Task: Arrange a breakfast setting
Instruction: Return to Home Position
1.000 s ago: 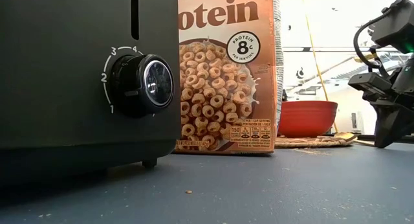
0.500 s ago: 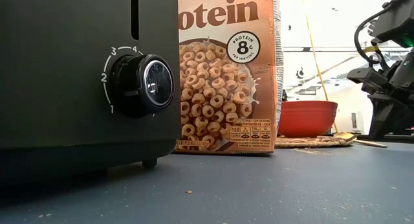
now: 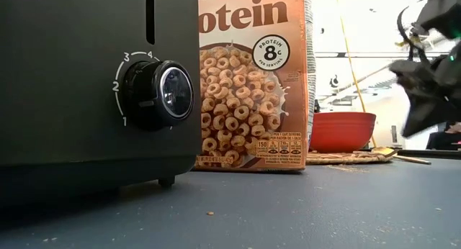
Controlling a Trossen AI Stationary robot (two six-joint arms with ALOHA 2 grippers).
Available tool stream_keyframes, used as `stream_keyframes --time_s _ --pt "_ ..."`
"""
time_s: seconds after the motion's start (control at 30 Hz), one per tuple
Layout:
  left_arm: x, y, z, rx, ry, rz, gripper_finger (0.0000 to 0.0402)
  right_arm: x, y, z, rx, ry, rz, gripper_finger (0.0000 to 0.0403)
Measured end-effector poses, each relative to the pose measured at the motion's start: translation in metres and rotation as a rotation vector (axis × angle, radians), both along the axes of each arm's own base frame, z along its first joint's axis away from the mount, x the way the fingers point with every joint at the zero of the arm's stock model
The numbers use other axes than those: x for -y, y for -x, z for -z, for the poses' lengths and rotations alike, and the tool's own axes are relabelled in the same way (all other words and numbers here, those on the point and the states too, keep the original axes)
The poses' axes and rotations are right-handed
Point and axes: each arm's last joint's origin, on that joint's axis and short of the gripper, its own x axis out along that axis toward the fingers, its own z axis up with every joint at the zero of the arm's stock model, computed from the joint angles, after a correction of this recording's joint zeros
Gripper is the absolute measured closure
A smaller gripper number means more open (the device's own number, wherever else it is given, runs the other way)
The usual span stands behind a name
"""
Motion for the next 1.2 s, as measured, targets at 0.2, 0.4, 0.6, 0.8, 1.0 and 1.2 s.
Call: stream_keyframes --time_s 0.2,0.4,0.6,0.8,1.0,1.2 --pt "0.0 0.003 -0.005 0.006 -0.051 0.01 0.0039 0.002 -0.003 -0.031 0.088 0.14 -0.081 0.0403" --pt "0.001 0.023 -0.026 0.038 -0.093 -0.005 0.0039 0.002 -0.004 -0.059 0.154 0.235 -0.215 0.0403" --pt "0.014 0.07 -0.058 0.025 -0.145 -0.021 0.0039 0.004 -0.001 -0.089 0.246 0.389 -0.296 0.0403" --pt "0.042 0.131 -0.086 0.041 -0.195 -0.011 0.0039 0.008 0.009 -0.118 0.345 0.558 -0.341 0.0403" --pt "0.075 0.189 -0.095 0.055 -0.191 0.025 0.0039 0.012 0.021 -0.133 0.41 0.713 -0.346 0.0403" --pt "0.097 0.234 -0.091 0.125 -0.169 0.056 0.0039 0.015 0.034 -0.139 0.466 0.794 -0.36 0.0403"
